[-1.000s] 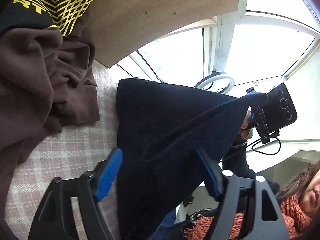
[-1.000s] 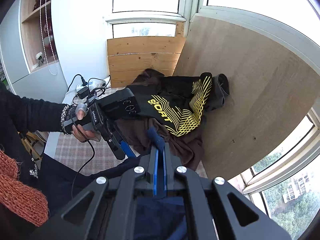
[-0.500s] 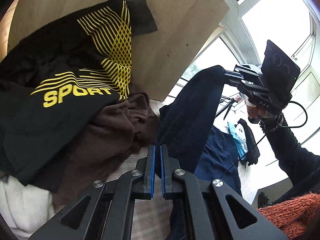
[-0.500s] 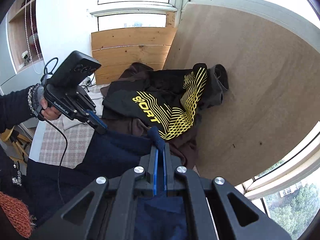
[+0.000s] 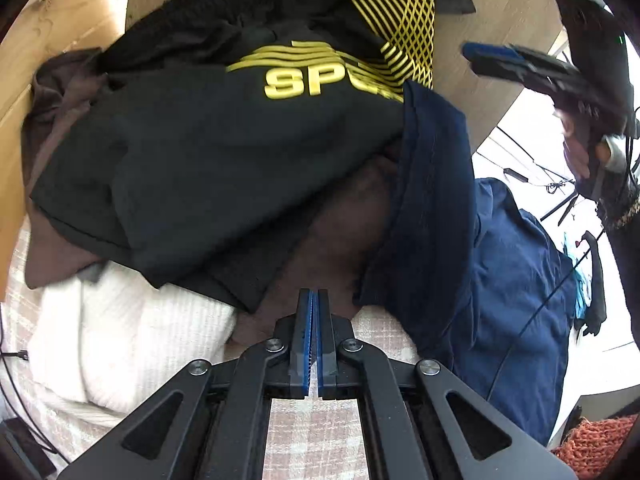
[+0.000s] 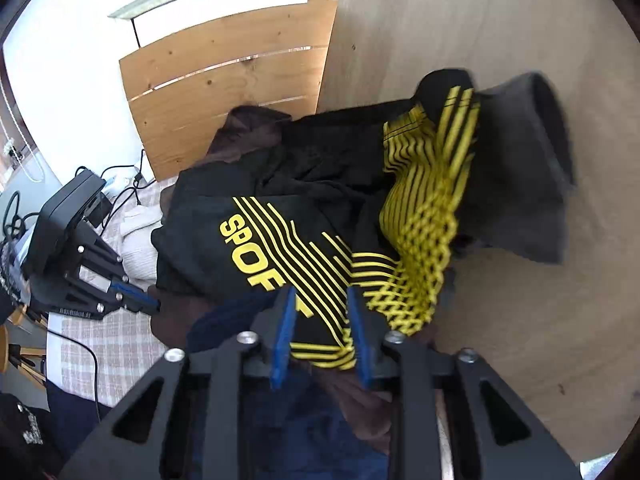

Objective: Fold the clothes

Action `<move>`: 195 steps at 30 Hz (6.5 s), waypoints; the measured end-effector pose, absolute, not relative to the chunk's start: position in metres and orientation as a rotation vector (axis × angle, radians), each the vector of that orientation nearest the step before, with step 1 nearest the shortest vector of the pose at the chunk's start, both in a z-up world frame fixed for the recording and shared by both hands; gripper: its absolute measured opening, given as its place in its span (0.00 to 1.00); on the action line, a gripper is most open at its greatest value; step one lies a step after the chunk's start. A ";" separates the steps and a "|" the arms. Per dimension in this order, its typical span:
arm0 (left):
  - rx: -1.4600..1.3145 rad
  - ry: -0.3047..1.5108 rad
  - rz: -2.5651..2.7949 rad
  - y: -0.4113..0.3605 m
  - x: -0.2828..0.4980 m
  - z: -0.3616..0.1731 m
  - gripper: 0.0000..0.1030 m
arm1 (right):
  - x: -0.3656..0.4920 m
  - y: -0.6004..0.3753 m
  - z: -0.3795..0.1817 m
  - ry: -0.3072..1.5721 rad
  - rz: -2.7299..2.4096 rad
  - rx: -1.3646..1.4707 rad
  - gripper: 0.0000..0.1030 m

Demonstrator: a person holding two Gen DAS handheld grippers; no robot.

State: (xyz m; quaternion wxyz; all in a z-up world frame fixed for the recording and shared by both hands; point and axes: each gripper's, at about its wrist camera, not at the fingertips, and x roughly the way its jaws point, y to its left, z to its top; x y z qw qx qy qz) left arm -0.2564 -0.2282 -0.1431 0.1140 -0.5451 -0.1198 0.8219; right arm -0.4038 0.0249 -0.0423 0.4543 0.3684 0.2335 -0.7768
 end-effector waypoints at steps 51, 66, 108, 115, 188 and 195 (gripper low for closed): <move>-1.662 -0.233 2.289 -0.163 -0.262 -0.195 0.31 | -0.368 -0.043 -0.067 0.739 -1.633 0.880 0.46; -1.504 -0.255 2.322 -0.165 -0.253 -0.165 0.06 | -0.363 -0.058 -0.075 0.796 -1.600 0.858 0.07; -1.639 -0.022 2.218 -0.156 -0.133 -0.116 0.19 | -0.241 0.226 -0.042 0.179 -2.097 1.117 0.38; -1.706 -0.150 2.247 -0.172 -0.050 -0.135 0.19 | -0.151 0.280 -0.037 -0.047 -2.160 1.132 0.48; -1.732 -0.061 2.265 -0.154 0.048 -0.145 0.02 | 0.222 0.453 -0.147 -0.488 -2.345 1.407 0.03; -1.813 -0.154 2.234 -0.171 0.051 -0.157 0.02 | 0.221 0.447 -0.163 -0.536 -2.312 1.498 0.03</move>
